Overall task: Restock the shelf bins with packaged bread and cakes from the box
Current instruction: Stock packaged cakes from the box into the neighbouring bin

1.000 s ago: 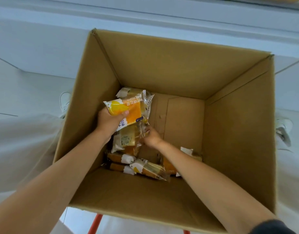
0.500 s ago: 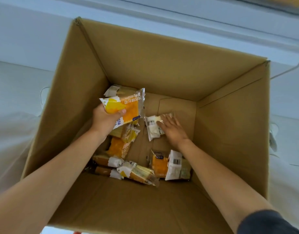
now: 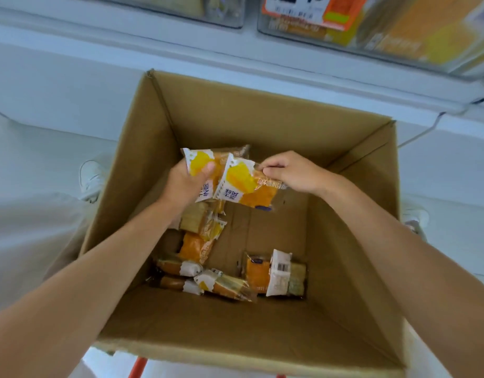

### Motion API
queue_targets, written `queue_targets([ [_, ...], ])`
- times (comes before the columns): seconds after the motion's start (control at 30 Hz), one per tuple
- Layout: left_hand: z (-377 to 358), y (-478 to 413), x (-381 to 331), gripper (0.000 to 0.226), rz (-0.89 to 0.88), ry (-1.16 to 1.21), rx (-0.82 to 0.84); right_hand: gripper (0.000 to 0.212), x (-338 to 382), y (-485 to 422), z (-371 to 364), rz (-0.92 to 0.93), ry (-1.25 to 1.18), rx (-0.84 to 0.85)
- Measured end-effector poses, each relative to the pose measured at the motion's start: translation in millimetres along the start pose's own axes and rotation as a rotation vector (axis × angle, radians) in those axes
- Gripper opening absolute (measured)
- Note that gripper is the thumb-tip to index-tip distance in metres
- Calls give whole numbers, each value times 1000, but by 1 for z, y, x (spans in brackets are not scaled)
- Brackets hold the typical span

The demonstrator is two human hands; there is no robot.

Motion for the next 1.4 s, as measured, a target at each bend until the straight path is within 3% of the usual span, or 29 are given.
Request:
queue_targets([
  [0.07, -15, 7, -29, 24, -64, -80, 167, 26, 27, 15, 18, 32, 3, -17],
  [0.2, -35, 28, -80, 25, -86, -60, 369, 18, 59, 49, 54, 29, -115, -97],
  [0.37, -25, 44, -129, 38, -103, -22, 321, 21, 95, 99, 82, 97, -105, -129],
  [0.43, -20, 51, -139, 67, -23, 64, 287, 27, 99, 115, 99, 112, -139, -271],
  [0.47, -16, 51, -140, 79, 31, 159, 241, 29, 98, 124, 108, 112, -192, -361],
  [0.53, -3, 52, -145, 79, 98, 343, 119, 25, 89, 140, 123, 75, -380, -513],
  [0.6, 1, 53, -152, 78, 115, 434, 83, 15, 87, 147, 117, 67, -710, -445],
  [0.7, -14, 70, -178, 85, 39, 483, 211, 44, 104, 146, 94, 89, -1016, -346],
  [0.8, -20, 78, -204, 56, -87, 505, 224, 85, 111, 148, 91, 32, -884, -486],
  [0.87, -12, 75, -214, 50, -156, 424, 161, 121, 113, 159, 109, -27, -672, -611],
  [0.9, -10, 74, -219, 53, -181, 388, 169, 124, 115, 163, 121, -31, -578, -642],
  [1.0, -12, 69, -241, 67, -238, 304, 266, 84, 121, 155, 131, 29, -553, -408],
  [1.07, -14, 61, -260, 62, -297, 197, 274, 62, 118, 149, 141, 28, -617, -366],
  [1.17, -12, 48, -302, 32, -450, 66, 91, 57, 119, 146, 179, 76, -706, -586],
  [1.23, -12, 38, -333, 37, -590, -29, -42, 51, 123, 145, 205, 131, -763, -734],
  [1.33, -27, 11, -372, 58, -682, -209, 46, 42, 123, 131, 245, 154, -846, -872],
  [1.4, -35, -12, -391, 58, -687, -330, 141, 45, 123, 115, 268, 154, -903, -908],
])
Point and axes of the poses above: each hand's wrist, its own y-axis away from the middle knuckle, its own z-axis out of the back of the hand, x = y × z, the point moved 8 cm from there along -y, towards the middle knuckle, and after that the axes turned 5 degrees about -z, right-handed, at the moved point
